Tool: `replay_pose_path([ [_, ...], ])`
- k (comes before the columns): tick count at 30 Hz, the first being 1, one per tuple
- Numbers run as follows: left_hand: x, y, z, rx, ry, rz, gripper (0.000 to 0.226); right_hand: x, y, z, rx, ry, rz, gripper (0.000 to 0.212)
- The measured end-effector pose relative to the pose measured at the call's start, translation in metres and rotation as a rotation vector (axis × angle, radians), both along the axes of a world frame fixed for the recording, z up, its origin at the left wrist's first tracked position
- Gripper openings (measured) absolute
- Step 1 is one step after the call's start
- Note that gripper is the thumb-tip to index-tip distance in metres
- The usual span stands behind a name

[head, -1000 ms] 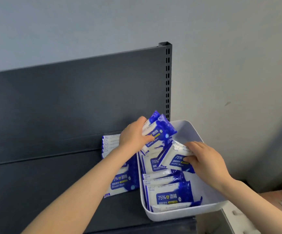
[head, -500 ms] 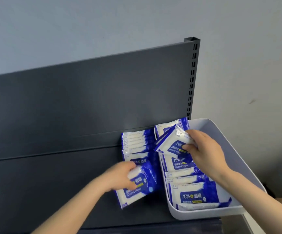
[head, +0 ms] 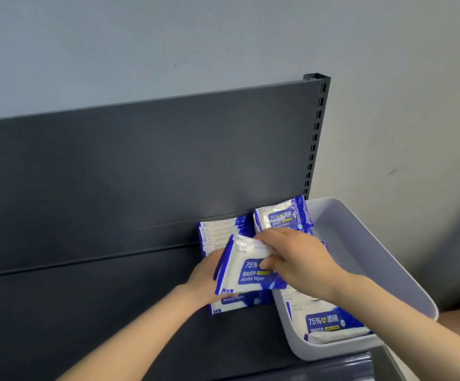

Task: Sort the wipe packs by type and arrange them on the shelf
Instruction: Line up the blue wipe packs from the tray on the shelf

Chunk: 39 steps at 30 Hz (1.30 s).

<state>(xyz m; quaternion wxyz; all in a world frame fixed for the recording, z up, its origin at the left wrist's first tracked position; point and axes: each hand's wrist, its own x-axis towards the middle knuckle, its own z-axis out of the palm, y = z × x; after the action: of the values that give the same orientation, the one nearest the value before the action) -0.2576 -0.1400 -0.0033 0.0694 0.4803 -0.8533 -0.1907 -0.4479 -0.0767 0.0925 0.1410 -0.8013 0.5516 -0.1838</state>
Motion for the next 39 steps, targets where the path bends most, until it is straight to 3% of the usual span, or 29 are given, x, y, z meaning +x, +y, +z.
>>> replay_pose_path([
  [3, 0.013, -0.010, -0.003, -0.136, -0.012, -0.108, 0.008, 0.024, 0.006, -0.003, 0.082, 0.178, 0.201, 0.031],
  [5, 0.016, -0.025, -0.016, -0.080, -0.071, -0.183, 0.046, 0.040, 0.006, -0.014, 0.116, 0.312, 0.264, 0.029],
  [7, 0.018, -0.031, -0.020, -0.007, -0.056, -0.164, 0.061, 0.055, 0.004, -0.028, 0.167, 0.388, 0.287, 0.028],
  [14, 0.031, -0.035, -0.025, 0.240, 0.435, 0.075, 0.049, 0.074, -0.022, -0.074, 0.306, 0.652, 0.116, 0.032],
  [19, 0.054, -0.018, -0.021, 0.117, 0.625, 0.359, 0.033, 0.075, -0.029, -0.084, 0.223, 0.646, 0.018, 0.033],
  [22, 0.068, 0.006, -0.035, 0.158, 0.621, 0.510, 0.029, 0.075, -0.029, -0.091, 0.151, 0.671, 0.008, 0.035],
  [26, 0.065, 0.048, -0.052, 0.257, 0.547, 0.503, 0.069, 0.076, -0.028, -0.096, 0.232, 0.537, -0.035, 0.037],
  [29, 0.046, 0.074, -0.058, 0.194, 0.452, 0.405, 0.096, 0.074, -0.023, -0.097, 0.223, 0.491, -0.033, 0.041],
  [36, 0.031, 0.090, -0.052, 0.049, 0.308, 0.407, 0.092, 0.071, -0.016, -0.093, 0.117, 0.581, 0.026, 0.051],
  [39, 0.032, 0.090, -0.046, 0.028, 0.237, 0.406, 0.093, 0.055, -0.014, -0.071, 0.033, 0.380, -0.044, 0.045],
])
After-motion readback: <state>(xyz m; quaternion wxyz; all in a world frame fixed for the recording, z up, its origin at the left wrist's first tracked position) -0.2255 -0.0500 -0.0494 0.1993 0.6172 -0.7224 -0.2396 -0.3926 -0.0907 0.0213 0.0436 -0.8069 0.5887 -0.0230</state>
